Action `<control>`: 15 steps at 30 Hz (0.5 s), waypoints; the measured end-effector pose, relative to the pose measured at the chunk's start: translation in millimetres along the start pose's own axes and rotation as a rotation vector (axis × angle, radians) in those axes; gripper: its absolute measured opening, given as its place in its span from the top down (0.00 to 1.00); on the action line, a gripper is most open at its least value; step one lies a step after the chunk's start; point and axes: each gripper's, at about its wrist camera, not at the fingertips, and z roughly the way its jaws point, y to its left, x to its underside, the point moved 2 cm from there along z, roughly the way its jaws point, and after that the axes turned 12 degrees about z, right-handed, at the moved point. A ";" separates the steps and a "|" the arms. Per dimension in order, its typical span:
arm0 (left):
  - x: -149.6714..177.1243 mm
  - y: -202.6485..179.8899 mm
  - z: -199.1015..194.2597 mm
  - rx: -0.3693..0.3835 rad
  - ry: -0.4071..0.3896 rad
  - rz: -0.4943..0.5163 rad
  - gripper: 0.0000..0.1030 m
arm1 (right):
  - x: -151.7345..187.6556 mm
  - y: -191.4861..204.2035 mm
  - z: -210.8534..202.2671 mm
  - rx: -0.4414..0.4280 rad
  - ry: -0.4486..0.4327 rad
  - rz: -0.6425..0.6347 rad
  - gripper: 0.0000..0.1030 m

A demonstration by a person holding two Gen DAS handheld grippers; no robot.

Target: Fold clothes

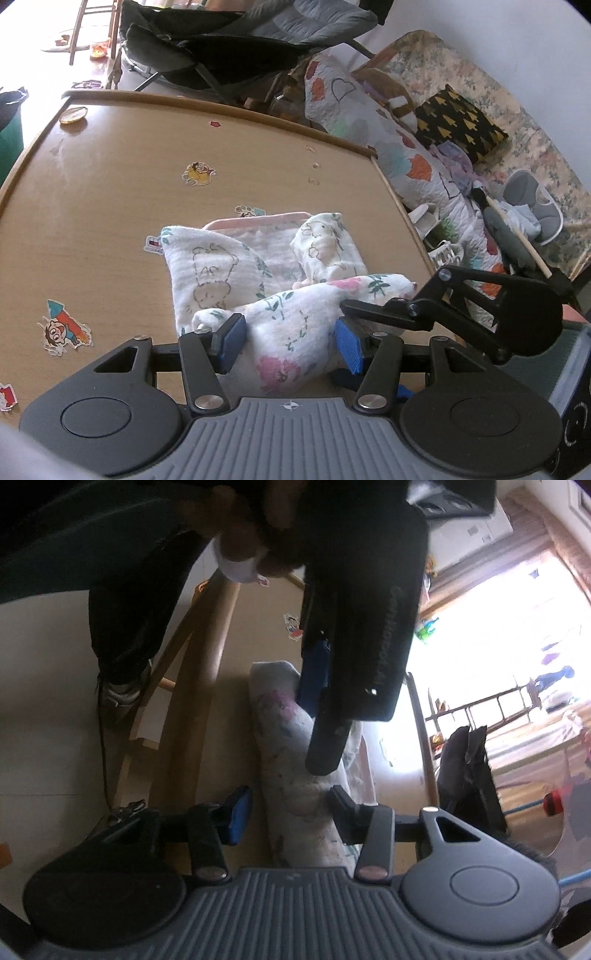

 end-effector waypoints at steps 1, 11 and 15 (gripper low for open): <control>0.2 -0.5 0.6 0.002 -0.002 0.001 0.45 | -1.1 -1.8 1.4 -0.004 0.009 0.005 0.62; -0.6 -16.3 -25.3 -0.101 -0.124 0.182 0.40 | -9.6 -38.6 8.3 -0.178 0.079 0.156 0.67; -1.3 -35.8 -42.6 -0.174 -0.143 0.456 0.38 | -6.2 -61.5 13.2 -0.294 0.088 0.241 0.67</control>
